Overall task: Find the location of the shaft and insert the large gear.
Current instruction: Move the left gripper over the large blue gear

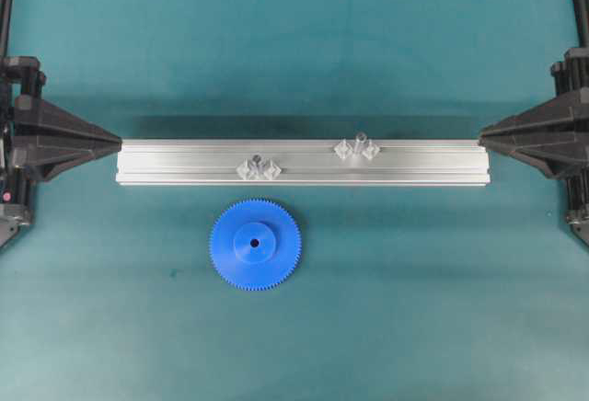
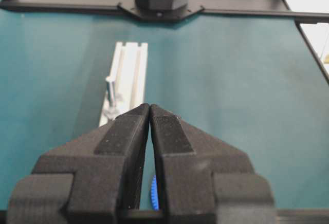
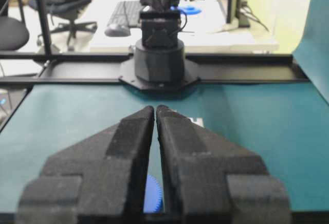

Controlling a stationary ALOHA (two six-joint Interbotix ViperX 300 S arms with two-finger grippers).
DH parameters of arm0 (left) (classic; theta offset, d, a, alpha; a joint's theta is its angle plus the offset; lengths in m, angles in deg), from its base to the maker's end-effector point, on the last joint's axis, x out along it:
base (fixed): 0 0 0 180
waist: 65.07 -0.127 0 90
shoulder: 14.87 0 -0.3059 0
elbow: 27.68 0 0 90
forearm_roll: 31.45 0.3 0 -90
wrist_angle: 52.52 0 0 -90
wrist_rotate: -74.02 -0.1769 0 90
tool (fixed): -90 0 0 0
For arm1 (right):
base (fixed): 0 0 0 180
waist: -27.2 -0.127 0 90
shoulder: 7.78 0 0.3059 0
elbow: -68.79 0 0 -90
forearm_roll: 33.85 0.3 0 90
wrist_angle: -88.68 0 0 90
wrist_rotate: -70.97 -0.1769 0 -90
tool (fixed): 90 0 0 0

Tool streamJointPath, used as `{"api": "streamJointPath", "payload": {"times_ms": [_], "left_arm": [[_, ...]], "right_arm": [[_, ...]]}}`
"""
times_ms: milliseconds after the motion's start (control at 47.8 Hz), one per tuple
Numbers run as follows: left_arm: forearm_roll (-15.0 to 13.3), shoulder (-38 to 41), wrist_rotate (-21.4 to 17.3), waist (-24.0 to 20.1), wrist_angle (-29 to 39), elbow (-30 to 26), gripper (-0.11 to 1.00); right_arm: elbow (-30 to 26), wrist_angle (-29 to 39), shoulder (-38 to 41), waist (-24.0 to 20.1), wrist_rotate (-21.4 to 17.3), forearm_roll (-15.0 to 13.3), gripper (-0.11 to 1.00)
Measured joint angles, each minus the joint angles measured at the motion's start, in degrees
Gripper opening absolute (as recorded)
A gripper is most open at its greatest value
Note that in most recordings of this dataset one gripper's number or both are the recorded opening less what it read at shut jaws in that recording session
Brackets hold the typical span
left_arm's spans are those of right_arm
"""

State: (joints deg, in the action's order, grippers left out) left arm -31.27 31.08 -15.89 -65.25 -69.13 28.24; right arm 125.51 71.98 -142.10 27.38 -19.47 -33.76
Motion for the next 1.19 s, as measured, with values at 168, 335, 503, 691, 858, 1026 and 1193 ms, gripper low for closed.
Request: {"api": "streamJointPath", "payload": {"times_ms": [168, 335, 503, 691, 858, 1026, 1193], "left_arm": [[0.5, 2.2, 3.0, 0.3, 1.6, 0.2, 0.00], [0.6, 6.3, 5.2, 0.9, 1.9, -0.7, 0.00], [0.6, 12.4, 5.3, 3.3, 3.6, -3.7, 0.00], [0.7, 24.0, 5.0, 5.4, 10.7, -9.9, 0.00], [0.7, 32.0, 5.7, 5.8, 14.2, -16.3, 0.00], [0.7, 37.4, 5.0, 6.3, 15.0, -20.9, 0.01], [0.7, 40.9, 5.1, 6.8, 16.3, -21.5, 0.03]], "right_arm": [[4.4, 1.1, -0.9, -0.2, -1.4, 1.2, 0.07], [5.5, 6.9, -3.3, -0.3, -4.5, 1.5, 0.03], [4.7, 15.7, -3.3, -0.2, -4.7, 1.5, 0.03], [2.1, 24.3, -3.0, -0.2, -4.8, 1.5, 0.03], [1.5, 28.7, -3.0, -0.3, -4.8, 1.6, 0.03], [1.5, 30.8, -2.2, -0.3, -4.8, 1.5, 0.03], [1.5, 31.6, -1.8, -0.4, -4.8, 1.5, 0.03]]}}
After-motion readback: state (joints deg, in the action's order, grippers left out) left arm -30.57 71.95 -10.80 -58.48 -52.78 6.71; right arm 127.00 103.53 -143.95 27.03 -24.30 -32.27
